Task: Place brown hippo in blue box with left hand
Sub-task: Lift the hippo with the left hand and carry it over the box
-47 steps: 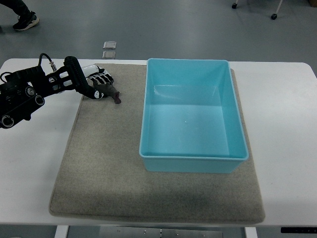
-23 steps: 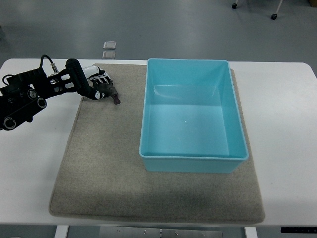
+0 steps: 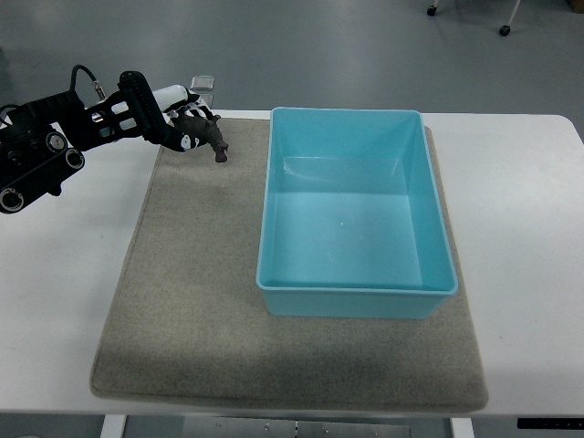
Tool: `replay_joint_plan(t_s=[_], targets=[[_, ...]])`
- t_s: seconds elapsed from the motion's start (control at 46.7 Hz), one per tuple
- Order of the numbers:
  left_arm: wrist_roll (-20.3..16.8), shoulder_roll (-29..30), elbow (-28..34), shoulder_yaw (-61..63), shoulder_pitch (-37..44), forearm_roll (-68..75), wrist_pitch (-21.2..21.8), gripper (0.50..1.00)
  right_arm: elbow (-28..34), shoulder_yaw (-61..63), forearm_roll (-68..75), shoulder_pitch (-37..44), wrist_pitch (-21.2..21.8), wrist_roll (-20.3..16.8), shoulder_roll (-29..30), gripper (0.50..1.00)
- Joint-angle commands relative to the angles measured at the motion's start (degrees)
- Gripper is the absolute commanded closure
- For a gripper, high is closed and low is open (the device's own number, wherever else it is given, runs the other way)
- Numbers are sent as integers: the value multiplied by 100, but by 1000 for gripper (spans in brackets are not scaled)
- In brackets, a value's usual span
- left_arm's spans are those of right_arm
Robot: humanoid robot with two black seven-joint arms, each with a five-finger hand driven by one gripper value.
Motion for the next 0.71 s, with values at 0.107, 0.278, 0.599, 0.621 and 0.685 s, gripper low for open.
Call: replay_joint_plan(t_s=[0.107, 0.278, 0.599, 0.621, 0.685], targets=[[8, 8, -672, -186, -291, 1, -61, 1000, 0, 0, 0, 0, 0, -1, 0, 564], [-1, -71, -1270, -168, -441, 27, -140, 1000, 0, 0, 0, 0, 0, -1, 0, 564], [16, -676, -1789, 43, -458, 106, -403, 1000, 0, 0, 0, 0, 0, -1, 0, 564], [16, -729, -1789, 78, -458, 106, -412, 1000, 0, 0, 0, 0, 0, -1, 0, 564], [8, -870, -1780, 271, -458, 115, -421, 1000, 0, 0, 0, 0, 0, -1, 0, 564]])
